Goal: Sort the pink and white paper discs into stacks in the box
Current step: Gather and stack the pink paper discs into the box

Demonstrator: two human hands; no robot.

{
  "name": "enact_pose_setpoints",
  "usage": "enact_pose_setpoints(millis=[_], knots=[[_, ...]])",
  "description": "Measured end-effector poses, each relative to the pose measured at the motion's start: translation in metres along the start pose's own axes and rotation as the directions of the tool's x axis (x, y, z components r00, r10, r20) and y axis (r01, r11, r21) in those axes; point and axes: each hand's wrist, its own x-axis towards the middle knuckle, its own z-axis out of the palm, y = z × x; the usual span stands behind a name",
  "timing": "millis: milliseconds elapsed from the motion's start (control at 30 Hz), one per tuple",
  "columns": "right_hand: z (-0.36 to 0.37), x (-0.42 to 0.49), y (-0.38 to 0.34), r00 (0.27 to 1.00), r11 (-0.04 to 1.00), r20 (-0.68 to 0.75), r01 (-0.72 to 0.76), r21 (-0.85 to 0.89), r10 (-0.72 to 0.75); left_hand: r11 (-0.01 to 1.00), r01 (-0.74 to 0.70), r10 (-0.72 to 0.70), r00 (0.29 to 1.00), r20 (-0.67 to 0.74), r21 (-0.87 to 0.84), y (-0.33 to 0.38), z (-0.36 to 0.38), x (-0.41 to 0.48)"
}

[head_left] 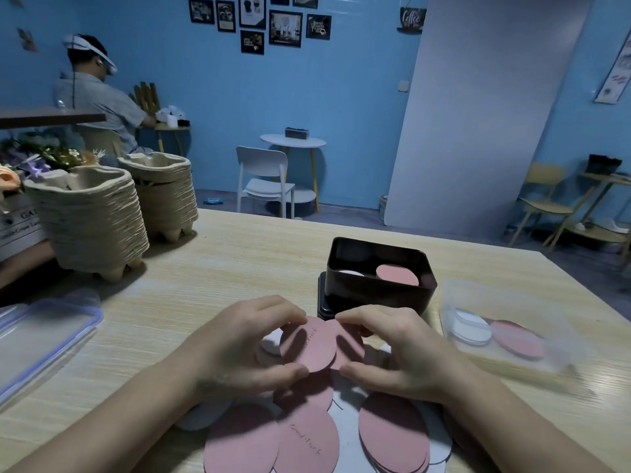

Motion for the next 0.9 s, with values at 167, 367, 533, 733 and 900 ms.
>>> enact_pose_setpoints(millis=[167, 367, 533, 733, 900], knots=[[0.001, 0.000, 0.000, 0.999, 1.000, -0.036, 0.009, 0.003, -0.009, 0.999, -0.034, 0.034, 0.999, 0.003, 0.021, 0.005, 0.016, 0.016], [0.008, 0.000, 0.006, 0.994, 0.997, -0.078, 0.077, -0.025, -0.079, 0.991, -0.011, 0.007, 0.999, -0.034, -0.131, 0.003, 0.029, 0.016], [0.016, 0.002, 0.009, 0.981, 0.992, -0.149, 0.113, -0.063, -0.121, 0.990, -0.002, -0.007, 0.998, -0.064, -0.138, -0.003, 0.031, 0.013], [0.017, 0.001, 0.013, 0.993, 0.995, -0.076, 0.090, -0.041, -0.093, 0.994, -0.012, -0.002, 0.992, -0.128, -0.106, -0.003, 0.032, 0.010], [0.016, 0.004, 0.010, 0.988, 0.995, -0.122, 0.095, -0.043, -0.100, 0.996, -0.011, 0.000, 0.992, -0.125, -0.091, -0.005, 0.033, 0.009]])
